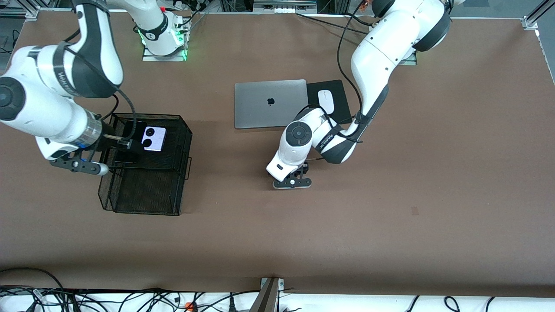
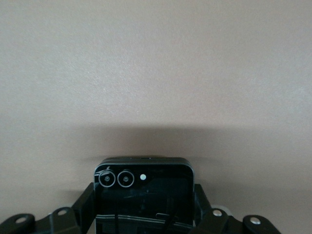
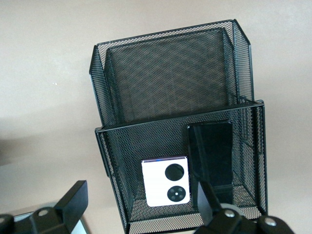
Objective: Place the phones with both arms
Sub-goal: 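Carry the flip phone toward the laptop while the right gripper withdraws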
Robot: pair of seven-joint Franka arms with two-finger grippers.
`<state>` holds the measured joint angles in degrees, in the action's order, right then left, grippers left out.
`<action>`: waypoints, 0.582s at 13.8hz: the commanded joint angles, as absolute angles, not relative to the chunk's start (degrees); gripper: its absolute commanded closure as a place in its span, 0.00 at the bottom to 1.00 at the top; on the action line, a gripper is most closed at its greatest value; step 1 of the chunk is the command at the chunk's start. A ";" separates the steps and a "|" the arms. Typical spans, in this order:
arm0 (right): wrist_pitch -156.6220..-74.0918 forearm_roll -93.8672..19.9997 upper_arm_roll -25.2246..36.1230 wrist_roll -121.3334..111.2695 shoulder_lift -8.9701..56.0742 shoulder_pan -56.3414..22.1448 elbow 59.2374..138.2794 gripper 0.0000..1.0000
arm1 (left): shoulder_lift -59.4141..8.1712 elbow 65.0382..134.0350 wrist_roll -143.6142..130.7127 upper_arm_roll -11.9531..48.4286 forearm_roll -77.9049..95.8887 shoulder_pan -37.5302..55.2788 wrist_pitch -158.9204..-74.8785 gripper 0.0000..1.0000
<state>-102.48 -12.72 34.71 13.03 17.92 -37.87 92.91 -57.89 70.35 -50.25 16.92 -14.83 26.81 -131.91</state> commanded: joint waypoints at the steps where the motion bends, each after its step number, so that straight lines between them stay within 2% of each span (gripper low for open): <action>1: -100.73 -14.15 34.19 12.39 19.50 -37.18 89.49 0.00 | -59.15 67.85 -50.71 15.21 -15.91 28.74 -132.97 1.00; 2: -98.72 -14.15 34.19 12.31 21.25 -37.09 86.69 0.00 | -59.50 67.76 -50.71 15.21 -15.91 28.83 -132.98 0.67; 3: -96.27 -14.85 34.19 12.30 23.36 -36.74 83.18 0.00 | -59.50 67.76 -50.71 14.94 -16.00 29.00 -132.98 0.23; 4: -94.15 -16.59 34.19 12.30 25.12 -35.96 80.27 0.00 | -59.50 67.68 -51.15 13.46 -15.91 30.05 -133.07 0.00; 8: -92.72 -18.11 34.19 12.30 26.45 -34.98 77.61 0.00 | -58.98 65.92 -54.76 11.51 -14.94 30.94 -132.01 0.00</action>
<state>-94.82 -16.71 34.48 12.99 25.07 -36.35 80.41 -58.45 68.88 -53.59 12.56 -14.83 30.16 -133.22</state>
